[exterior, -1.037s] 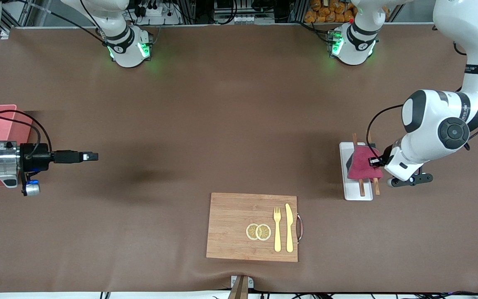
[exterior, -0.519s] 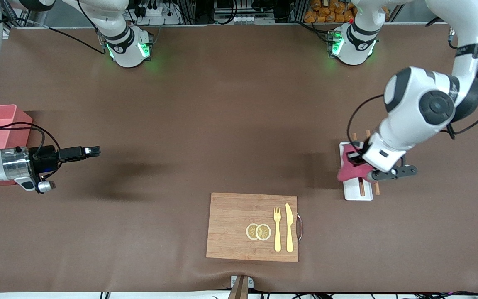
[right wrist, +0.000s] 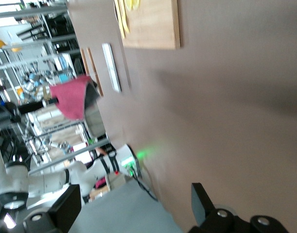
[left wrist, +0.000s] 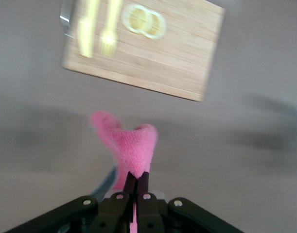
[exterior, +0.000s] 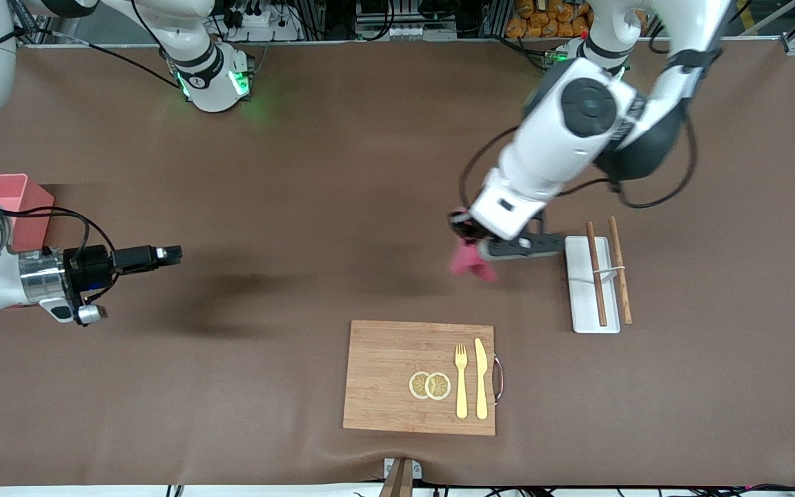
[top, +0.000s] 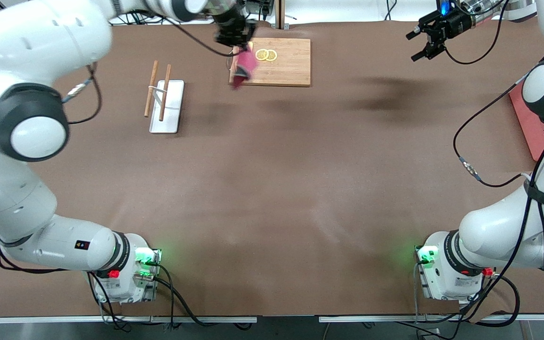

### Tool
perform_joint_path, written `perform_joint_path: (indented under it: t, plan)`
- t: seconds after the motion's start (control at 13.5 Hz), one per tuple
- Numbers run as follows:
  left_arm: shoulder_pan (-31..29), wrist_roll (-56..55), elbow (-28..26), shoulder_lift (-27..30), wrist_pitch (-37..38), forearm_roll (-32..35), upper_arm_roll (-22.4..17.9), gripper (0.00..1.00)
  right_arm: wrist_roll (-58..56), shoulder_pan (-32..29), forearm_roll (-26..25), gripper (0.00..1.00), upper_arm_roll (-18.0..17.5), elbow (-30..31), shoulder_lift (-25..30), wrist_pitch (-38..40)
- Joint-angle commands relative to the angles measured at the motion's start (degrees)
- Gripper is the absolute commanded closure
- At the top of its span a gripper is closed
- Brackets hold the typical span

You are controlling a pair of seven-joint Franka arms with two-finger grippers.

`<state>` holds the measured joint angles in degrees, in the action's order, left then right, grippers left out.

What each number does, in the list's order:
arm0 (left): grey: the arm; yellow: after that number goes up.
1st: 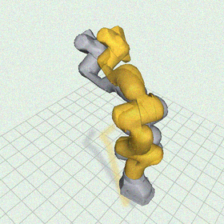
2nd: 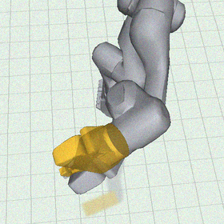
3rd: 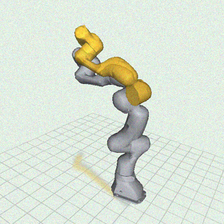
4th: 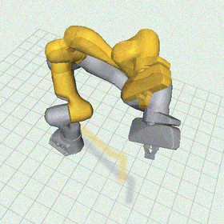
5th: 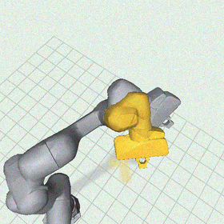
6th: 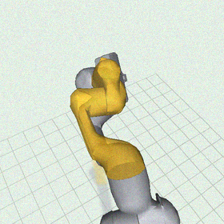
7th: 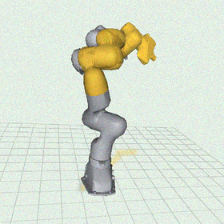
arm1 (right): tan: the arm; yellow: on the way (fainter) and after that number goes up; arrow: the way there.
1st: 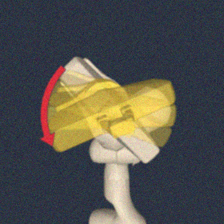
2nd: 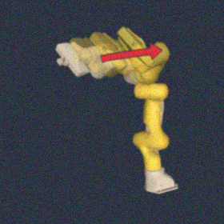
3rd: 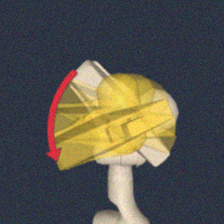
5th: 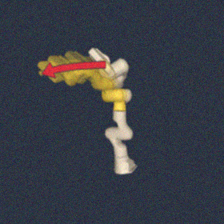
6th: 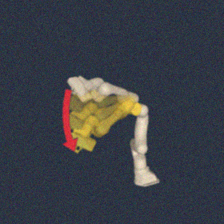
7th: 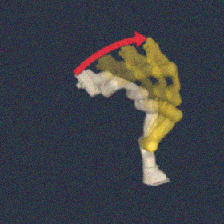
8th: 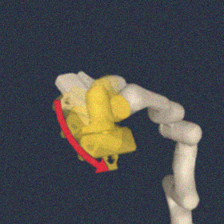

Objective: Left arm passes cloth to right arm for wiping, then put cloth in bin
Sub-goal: 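Lift the pink cloth off the tray and carry it toward the right gripper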

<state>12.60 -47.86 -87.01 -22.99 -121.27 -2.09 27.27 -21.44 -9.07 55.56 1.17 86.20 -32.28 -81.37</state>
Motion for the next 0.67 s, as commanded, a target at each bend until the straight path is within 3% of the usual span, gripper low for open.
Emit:
perform_joint_path:
  t: [0.0,0.15,0.37,0.59]
  plan:
    - [5.8,-10.1,10.4,-9.4,-5.5,-0.9,-0.3,1.0,-1.7,3.5,5.9,0.0,0.2,0.4,-0.3,-7.2]
    - [8.7,-16.1,10.5,-12.2,-14.0,-1.2,-0.1,1.0,-4.5,7.0,6.7,0.0,0.2,0.4,-0.2,-12.7]
    - [13.1,-23.2,10.5,-16.1,-26.8,-3.4,-0.3,1.0,-7.3,9.3,6.8,0.0,0.2,0.4,-0.2,-14.2]
    - [13.8,-23.8,10.5,-16.3,-27.6,-3.8,-0.5,1.0,-6.3,13.0,6.8,0.0,0.2,0.5,-0.4,-20.5]
